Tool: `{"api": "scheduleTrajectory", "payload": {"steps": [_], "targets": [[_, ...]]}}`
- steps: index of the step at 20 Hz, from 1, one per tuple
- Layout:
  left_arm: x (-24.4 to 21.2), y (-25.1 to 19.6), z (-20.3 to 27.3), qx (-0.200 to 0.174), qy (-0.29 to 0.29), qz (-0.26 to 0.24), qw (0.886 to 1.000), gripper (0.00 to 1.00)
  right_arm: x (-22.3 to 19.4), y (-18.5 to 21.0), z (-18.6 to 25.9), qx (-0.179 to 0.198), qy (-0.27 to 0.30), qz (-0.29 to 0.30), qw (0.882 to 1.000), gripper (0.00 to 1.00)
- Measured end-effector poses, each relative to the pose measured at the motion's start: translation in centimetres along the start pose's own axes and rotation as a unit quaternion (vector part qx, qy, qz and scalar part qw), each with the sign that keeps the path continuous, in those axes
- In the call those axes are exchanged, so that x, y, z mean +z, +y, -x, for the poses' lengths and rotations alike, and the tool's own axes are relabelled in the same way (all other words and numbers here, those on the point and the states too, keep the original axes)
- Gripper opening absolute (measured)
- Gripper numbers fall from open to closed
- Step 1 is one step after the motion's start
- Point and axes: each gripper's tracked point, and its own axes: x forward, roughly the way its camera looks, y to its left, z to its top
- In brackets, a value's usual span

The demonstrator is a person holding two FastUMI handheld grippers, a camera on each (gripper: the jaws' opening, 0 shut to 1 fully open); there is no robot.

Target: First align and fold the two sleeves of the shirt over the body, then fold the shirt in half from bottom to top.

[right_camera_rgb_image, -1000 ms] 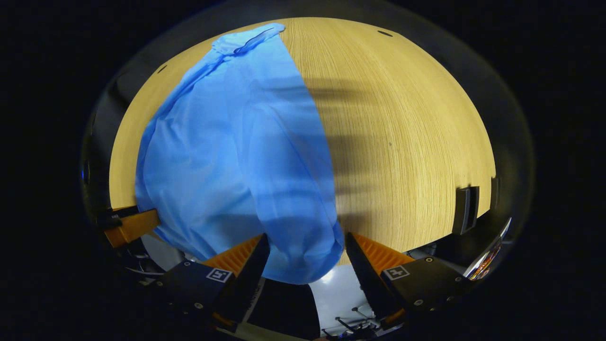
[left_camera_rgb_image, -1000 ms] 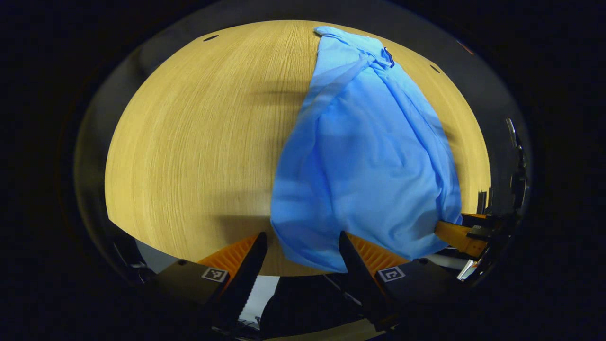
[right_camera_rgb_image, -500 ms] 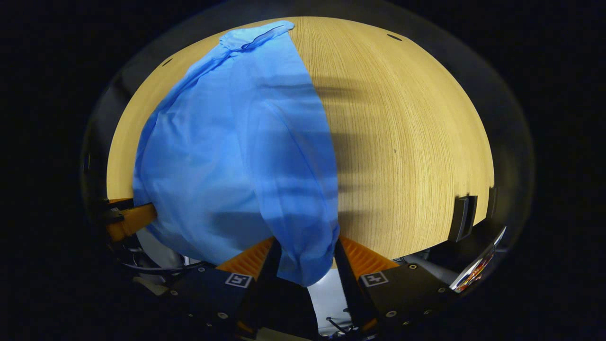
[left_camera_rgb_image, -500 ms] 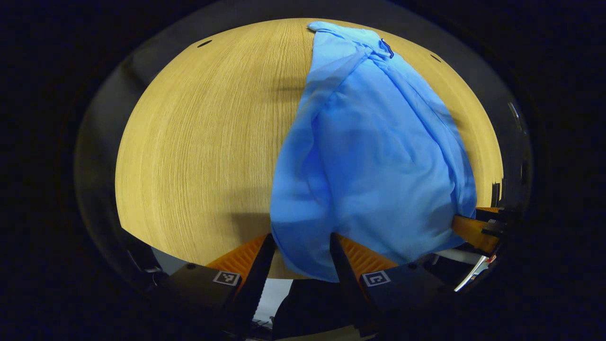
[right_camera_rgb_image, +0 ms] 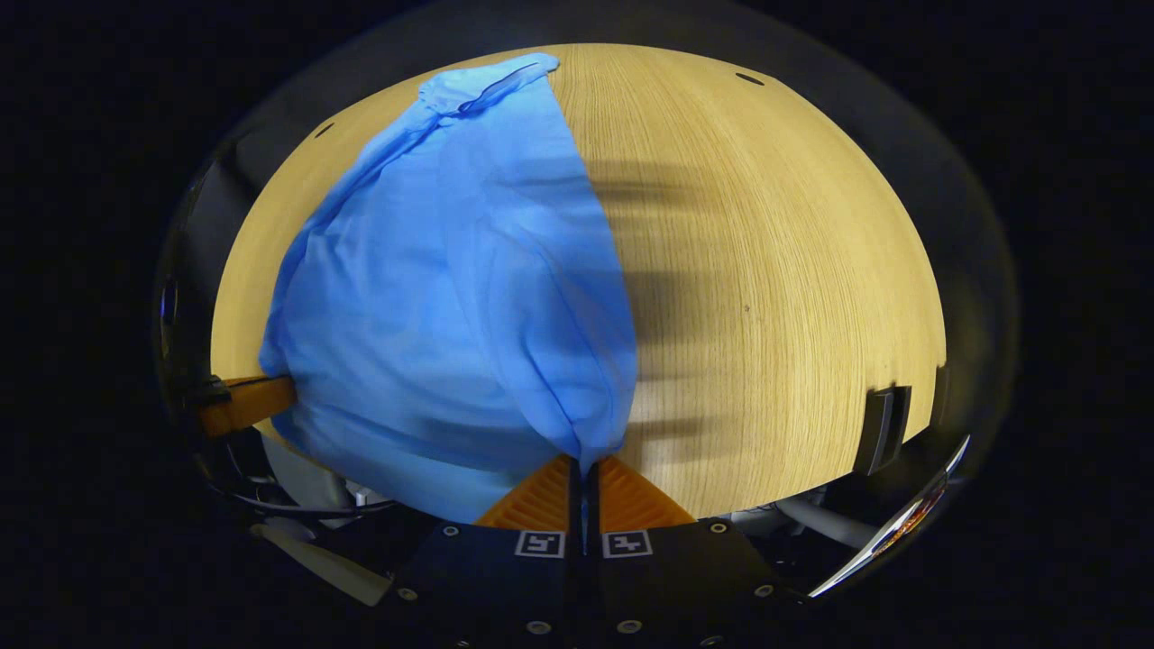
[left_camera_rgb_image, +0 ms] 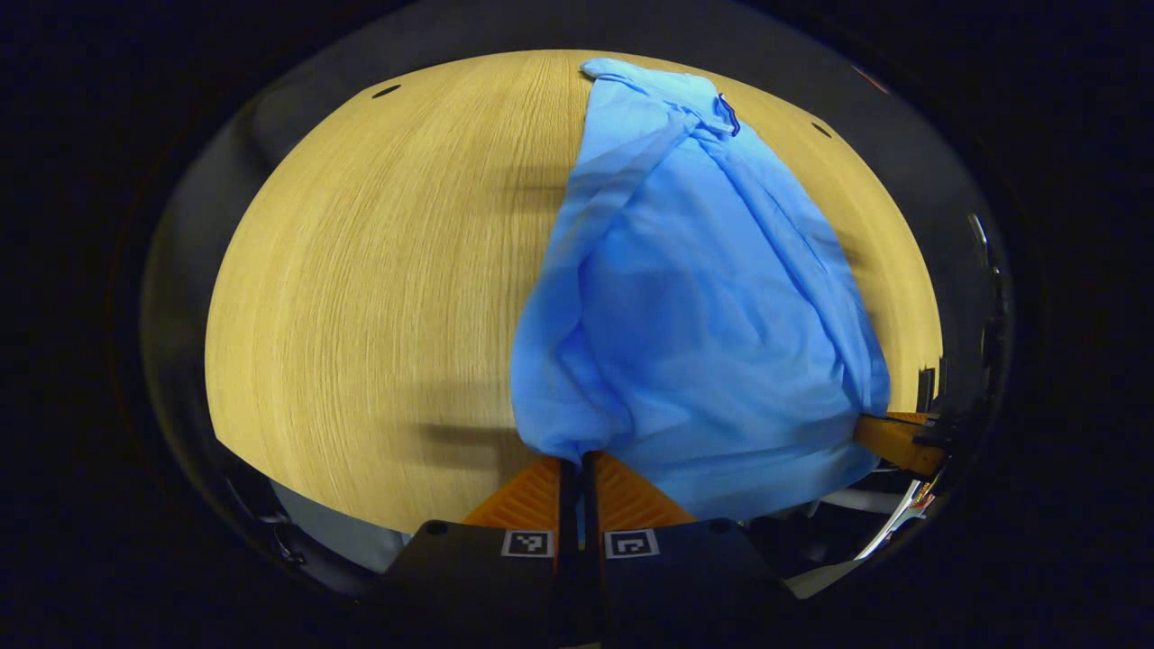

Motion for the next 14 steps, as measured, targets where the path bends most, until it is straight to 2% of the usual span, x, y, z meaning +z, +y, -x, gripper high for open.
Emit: {"api": "scheduleTrajectory", "payload": {"steps": [3,7,14], "targets": [[1.4,0.4,0.4,0.007,-0.016,-0.004,1.000,0.08,1.6,0.0,0.7,0.009,-0.020,-0.002,1.000,0.01],[4.8,0.3,2.2,0.005,-0.052,-0.002,0.999,0.07,6.3,-0.6,2.6,0.012,-0.069,-0.004,0.998,0.00],[14.2,0.3,5.5,0.014,-0.131,-0.021,0.991,0.07,15.1,-1.2,6.0,0.012,-0.150,0.007,0.989,0.01]]}}
